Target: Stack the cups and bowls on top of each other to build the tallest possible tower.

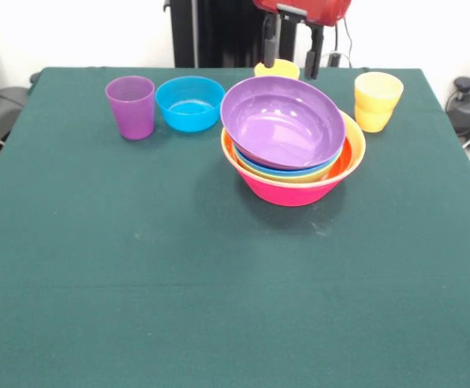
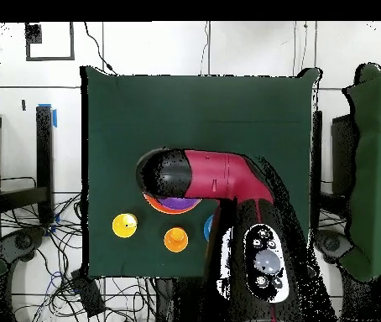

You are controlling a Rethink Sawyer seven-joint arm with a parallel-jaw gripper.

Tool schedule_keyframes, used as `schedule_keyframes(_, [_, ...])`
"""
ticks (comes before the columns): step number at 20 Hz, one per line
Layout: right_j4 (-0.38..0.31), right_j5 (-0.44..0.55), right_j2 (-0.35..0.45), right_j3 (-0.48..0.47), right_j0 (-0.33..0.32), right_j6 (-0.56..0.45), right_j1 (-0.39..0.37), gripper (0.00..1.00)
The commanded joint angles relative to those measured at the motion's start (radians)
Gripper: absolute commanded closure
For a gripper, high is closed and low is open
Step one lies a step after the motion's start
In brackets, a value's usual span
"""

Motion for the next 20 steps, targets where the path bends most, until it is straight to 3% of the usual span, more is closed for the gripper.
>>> schedule_keyframes(1, [-0.086, 0.139, 0.083, -0.116, 0.025, -0.129, 0.094, 0.0])
schedule_keyframes(10, [-0.091, 0.198, 0.133, -0.224, 0.021, -0.182, 0.159, 0.0])
schedule_keyframes(17, [-0.114, 0.224, 0.119, -0.337, 0.065, -0.136, 0.241, 0.0])
schedule_keyframes(20, [-0.111, 0.218, 0.119, -0.343, 0.065, -0.135, 0.252, 0.0])
